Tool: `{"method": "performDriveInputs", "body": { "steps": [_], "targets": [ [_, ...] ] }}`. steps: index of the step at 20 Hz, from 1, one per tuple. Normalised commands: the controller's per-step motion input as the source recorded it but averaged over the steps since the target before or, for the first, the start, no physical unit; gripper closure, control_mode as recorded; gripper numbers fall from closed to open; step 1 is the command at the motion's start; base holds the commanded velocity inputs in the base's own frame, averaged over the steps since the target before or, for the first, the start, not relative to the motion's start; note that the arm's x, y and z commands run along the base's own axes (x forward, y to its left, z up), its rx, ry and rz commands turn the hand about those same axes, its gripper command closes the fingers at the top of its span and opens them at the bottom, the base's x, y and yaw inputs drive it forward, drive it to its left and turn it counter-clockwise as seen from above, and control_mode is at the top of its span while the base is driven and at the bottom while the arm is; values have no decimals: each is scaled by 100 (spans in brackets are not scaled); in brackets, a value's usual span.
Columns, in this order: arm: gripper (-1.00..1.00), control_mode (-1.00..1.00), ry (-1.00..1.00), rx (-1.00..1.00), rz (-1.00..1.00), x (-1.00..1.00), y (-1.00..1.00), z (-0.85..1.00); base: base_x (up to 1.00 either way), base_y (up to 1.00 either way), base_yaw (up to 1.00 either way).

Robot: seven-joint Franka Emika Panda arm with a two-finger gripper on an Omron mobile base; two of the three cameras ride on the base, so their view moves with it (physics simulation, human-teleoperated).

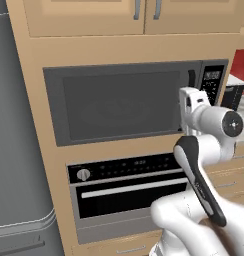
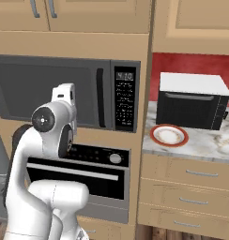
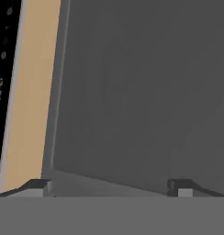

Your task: Pick the fish from the counter and place it in the microwave. Then turn on the microwave.

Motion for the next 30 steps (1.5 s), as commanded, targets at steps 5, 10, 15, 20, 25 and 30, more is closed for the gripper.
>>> {"method": "performDriveInputs", "body": {
  "steps": [5,10,15,20,25,30],
  "targets": [
    [-100,-100,0,0,2,-37,-14,10,0,0,0],
    [-100,-100,0,7,5,-39,-27,19,0,0,0],
    [-100,-100,0,8,6,-41,-30,19,0,0,0],
    [-100,-100,-1,2,12,-44,-20,7,0,0,0],
    [-100,-100,-4,-5,15,-34,0,0,0,0,0],
    [-100,-100,-3,-1,12,-29,-13,1,0,0,0]
  ]
}}
